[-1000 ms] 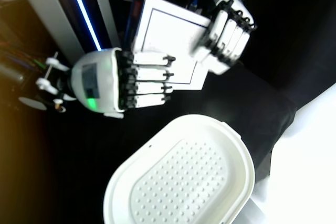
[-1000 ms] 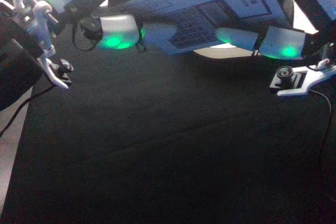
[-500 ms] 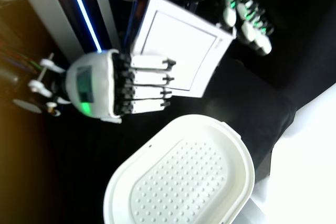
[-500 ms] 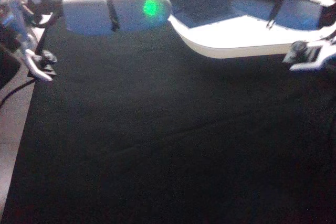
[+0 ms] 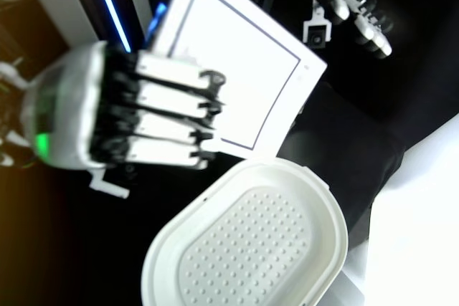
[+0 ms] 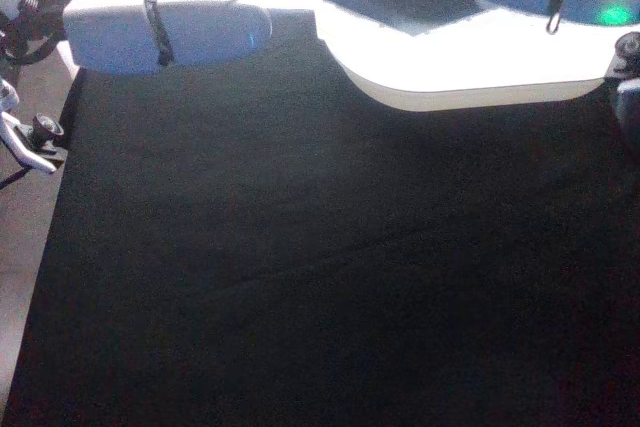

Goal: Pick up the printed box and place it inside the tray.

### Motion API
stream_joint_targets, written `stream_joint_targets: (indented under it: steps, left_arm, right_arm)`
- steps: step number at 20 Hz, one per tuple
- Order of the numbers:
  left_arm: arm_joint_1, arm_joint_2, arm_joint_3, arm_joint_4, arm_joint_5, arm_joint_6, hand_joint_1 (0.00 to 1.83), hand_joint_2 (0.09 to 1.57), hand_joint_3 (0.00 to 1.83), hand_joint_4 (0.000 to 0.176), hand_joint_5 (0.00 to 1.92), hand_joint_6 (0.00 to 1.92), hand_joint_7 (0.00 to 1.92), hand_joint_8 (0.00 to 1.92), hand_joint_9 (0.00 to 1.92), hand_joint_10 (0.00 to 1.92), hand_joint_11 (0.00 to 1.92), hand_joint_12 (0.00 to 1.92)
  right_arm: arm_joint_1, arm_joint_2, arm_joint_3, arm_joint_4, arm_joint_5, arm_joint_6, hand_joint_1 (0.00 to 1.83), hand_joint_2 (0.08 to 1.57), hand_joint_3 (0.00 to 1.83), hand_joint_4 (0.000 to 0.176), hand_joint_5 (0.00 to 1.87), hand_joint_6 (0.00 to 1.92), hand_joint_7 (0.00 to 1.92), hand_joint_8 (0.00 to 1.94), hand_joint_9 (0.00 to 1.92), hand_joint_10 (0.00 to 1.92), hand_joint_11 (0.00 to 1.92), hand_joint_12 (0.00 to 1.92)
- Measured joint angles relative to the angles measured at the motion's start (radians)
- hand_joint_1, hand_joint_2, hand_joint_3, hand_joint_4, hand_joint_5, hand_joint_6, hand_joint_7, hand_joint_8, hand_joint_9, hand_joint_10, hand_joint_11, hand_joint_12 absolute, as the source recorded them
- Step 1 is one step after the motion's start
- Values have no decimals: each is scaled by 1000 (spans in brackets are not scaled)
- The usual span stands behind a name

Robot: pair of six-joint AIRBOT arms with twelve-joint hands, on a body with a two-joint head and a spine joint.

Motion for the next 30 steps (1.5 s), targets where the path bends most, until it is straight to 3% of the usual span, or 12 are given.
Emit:
stream_joint_targets:
  steps: [1,3,6,11,13,16,17,19,21,22,25,30]
  left_arm:
    - [0,0,0,1,-1,0,99,735,28,162,0,0,0,0,0,0,0,0]
    - [20,3,0,-3,-6,0,16,797,19,161,0,0,0,0,0,0,0,0]
    - [31,7,-5,-23,-5,0,18,773,0,146,0,0,0,0,0,0,0,0]
    - [40,14,-8,-24,-16,0,46,710,0,124,0,0,0,0,0,0,0,0]
    - [51,14,-11,-28,-21,0,41,684,0,118,0,0,0,0,0,0,0,0]
    - [58,14,-15,-24,-22,-1,3,706,0,99,0,0,0,0,0,0,0,0]
    - [61,14,-15,-29,-22,-2,27,694,0,96,0,0,0,0,0,0,0,0]
    - [66,16,-14,-35,-26,-2,16,686,0,91,0,0,0,0,0,0,0,0]
    - [75,16,-14,-43,-32,-3,0,696,0,89,0,0,0,0,0,0,0,0]
    - [80,16,-15,-44,-36,-6,0,695,0,91,0,0,0,0,0,0,0,0]
    - [88,16,-15,-44,-40,-6,0,677,0,91,0,0,0,0,0,0,0,0]
    - [104,15,-15,-46,-40,-9,0,685,0,86,0,0,0,0,0,0,0,0]
  right_arm:
    - [0,0,0,-8,-28,-30,1206,971,4,0,1397,217,1258,1485,1370,1657,1304,1835]
    - [16,3,0,-8,-97,-113,1210,966,0,0,1425,159,1356,1923,1560,1910,1578,1918]
    - [58,11,0,-11,-144,-160,1210,968,0,0,1439,122,1178,1879,1402,1921,1439,1921]
    - [113,31,-2,-34,-156,-215,1197,1019,1,0,1214,561,1074,1850,1294,1921,1348,1921]
    - [168,50,-20,-66,-230,-310,1197,1028,1,0,1183,620,1116,1355,1271,1639,1243,1821]
    - [220,61,-70,-87,-304,-463,1212,988,0,0,1313,385,1159,1736,1308,1895,1328,1920]
    - [225,61,-80,-97,-329,-497,1278,1026,0,0,1193,413,1204,1028,1257,1229,1177,1516]
    - [225,58,-84,-106,-378,-547,1302,1005,0,0,1221,360,1317,638,1330,734,1123,1247]
    - [225,59,-84,-85,-420,-610,1298,1024,0,0,1247,263,1222,840,1271,924,1095,1389]
    - [230,59,-82,-68,-452,-671,1221,1016,0,0,1234,488,1204,946,1207,1206,1100,1520]
    - [246,60,-78,-36,-512,-765,1290,1043,0,0,1203,354,1150,992,1097,1309,1003,1658]
    - [256,60,-77,-2,-565,-862,1298,1020,0,0,1193,434,1240,773,1065,994,900,1412]
